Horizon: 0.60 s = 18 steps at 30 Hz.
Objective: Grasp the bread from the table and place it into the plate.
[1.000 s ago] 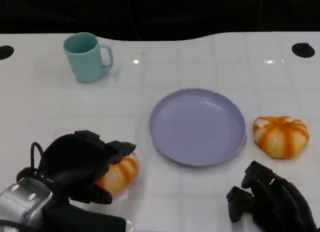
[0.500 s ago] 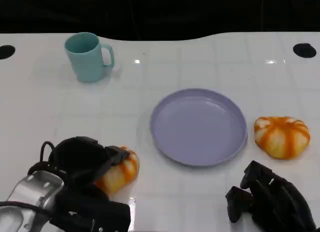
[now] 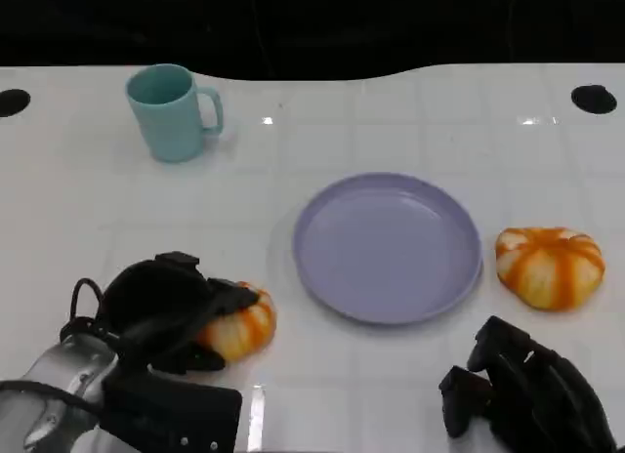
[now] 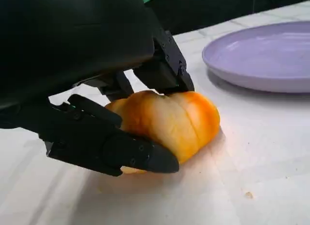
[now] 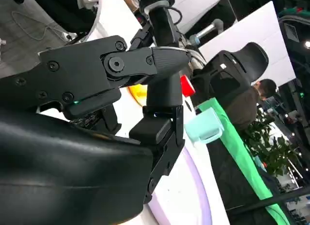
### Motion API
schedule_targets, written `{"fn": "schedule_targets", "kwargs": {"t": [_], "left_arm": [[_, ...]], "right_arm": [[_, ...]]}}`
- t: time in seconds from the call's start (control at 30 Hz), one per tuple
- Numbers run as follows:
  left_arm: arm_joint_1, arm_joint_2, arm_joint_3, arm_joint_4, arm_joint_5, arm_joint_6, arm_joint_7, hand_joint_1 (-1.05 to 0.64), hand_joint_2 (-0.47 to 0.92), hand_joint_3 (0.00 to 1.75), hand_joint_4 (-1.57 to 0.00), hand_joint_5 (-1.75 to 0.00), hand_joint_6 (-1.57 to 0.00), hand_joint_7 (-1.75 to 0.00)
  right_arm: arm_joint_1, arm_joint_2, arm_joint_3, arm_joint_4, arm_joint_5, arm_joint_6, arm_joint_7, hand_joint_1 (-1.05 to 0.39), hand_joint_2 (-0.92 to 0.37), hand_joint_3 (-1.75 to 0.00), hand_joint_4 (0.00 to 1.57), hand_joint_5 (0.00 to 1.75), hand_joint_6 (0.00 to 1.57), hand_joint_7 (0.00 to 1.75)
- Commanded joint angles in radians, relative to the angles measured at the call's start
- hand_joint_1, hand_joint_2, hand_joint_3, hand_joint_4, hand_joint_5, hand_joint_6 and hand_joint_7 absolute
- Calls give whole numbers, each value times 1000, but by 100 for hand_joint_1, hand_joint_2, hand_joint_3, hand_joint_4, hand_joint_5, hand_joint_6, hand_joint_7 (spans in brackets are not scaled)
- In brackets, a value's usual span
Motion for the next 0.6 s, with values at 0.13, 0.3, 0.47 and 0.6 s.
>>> {"fn": "schedule_targets", "kwargs": {"t": [0.13, 0.3, 0.47, 0.6], "left_arm": [[-62, -14, -99, 282, 69, -102, 380, -24, 69, 92, -81, -174, -68, -173], [-104, -27, -143, 385, 83, -138, 544, -23, 66, 101, -81, -175, -66, -175], [-121, -29, -167, 413, 83, -159, 655, -20, 59, 116, -83, -175, -68, -175], [-115, -20, -141, 354, 44, -167, 649, -19, 52, 122, -84, -175, -68, -175]], "right_arm": [[7, -11, -5, -18, 10, 4, -11, -55, -92, -23, 76, 171, 68, 143], [8, -11, -4, -21, 12, 5, -11, -56, -92, -22, 76, 170, 68, 143], [7, -12, -3, -24, 12, 9, -15, -56, -92, -22, 77, 170, 69, 142], [3, -10, -6, -16, 12, 1, -16, -56, -92, -22, 77, 171, 69, 142]]}}
